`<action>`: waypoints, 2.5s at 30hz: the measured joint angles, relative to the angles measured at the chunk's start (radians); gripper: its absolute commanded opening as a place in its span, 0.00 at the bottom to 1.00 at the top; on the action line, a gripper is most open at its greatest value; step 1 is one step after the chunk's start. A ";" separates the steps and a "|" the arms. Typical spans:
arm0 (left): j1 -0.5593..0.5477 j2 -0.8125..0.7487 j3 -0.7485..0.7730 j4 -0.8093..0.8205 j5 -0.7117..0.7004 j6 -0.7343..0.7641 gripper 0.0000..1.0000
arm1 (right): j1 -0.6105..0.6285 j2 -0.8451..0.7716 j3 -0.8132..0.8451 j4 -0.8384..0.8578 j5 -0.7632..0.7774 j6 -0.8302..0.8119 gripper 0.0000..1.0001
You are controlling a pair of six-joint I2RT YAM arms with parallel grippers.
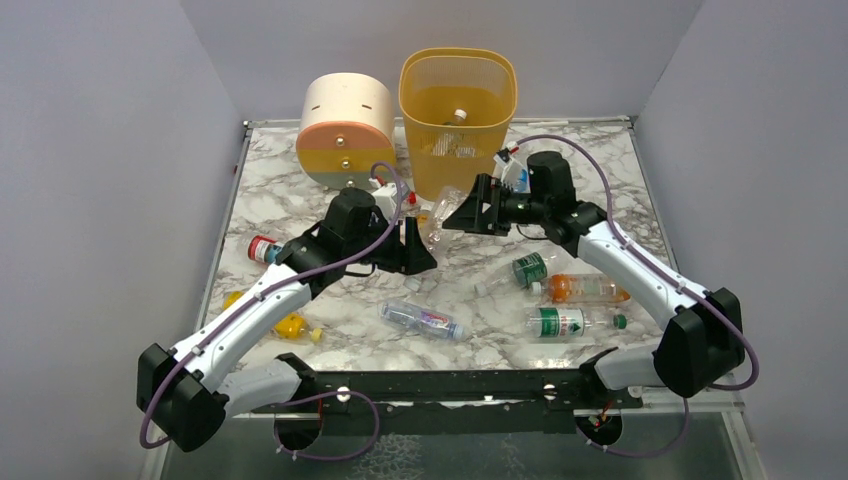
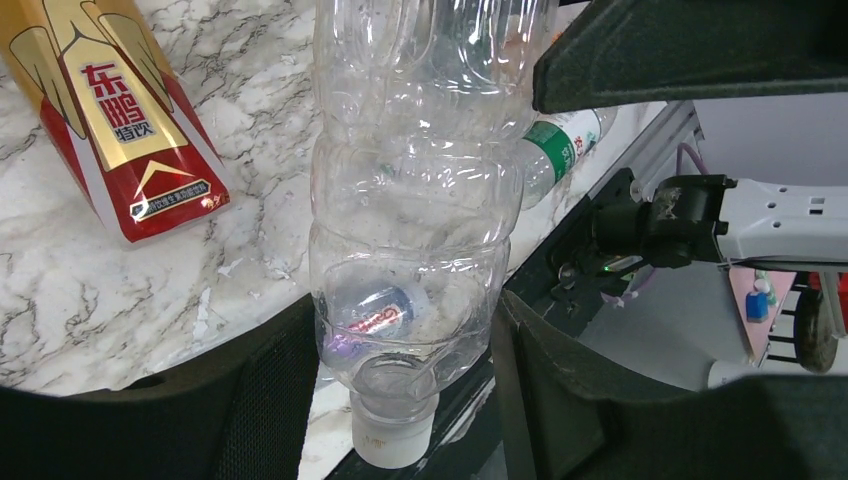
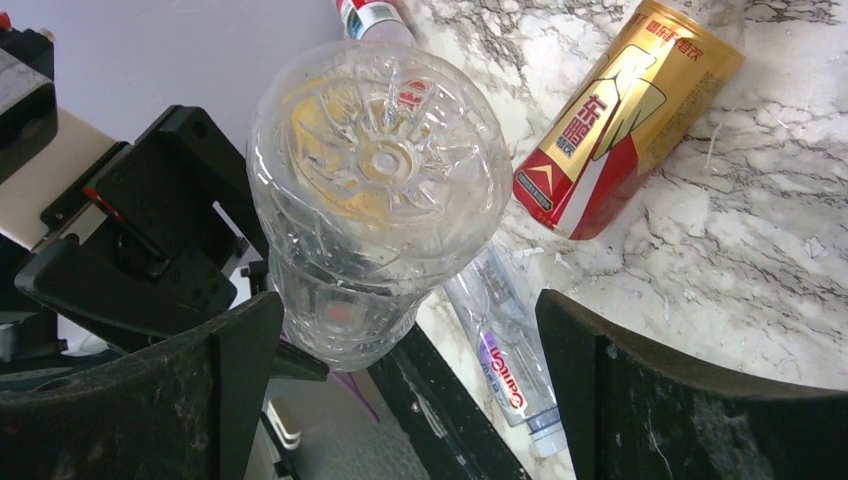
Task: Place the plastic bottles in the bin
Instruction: Pick up the plastic bottle at the center of the board.
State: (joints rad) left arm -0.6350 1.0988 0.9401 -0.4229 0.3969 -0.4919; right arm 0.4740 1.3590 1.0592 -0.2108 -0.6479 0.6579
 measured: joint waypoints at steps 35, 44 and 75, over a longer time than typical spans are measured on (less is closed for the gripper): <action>-0.021 -0.031 -0.045 0.070 0.076 -0.029 0.99 | 0.000 0.057 0.095 0.038 0.004 0.023 0.54; -0.022 -0.095 -0.022 0.042 0.053 -0.045 0.99 | 0.000 0.043 0.169 -0.064 0.024 -0.032 0.54; -0.022 -0.444 -0.118 -0.043 -0.049 -0.231 0.99 | -0.314 0.491 1.006 -0.001 -0.016 0.129 0.54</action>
State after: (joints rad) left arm -0.6567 0.6552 0.8219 -0.4656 0.3477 -0.7231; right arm 0.1600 1.8500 2.0651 -0.2115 -0.6640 0.7868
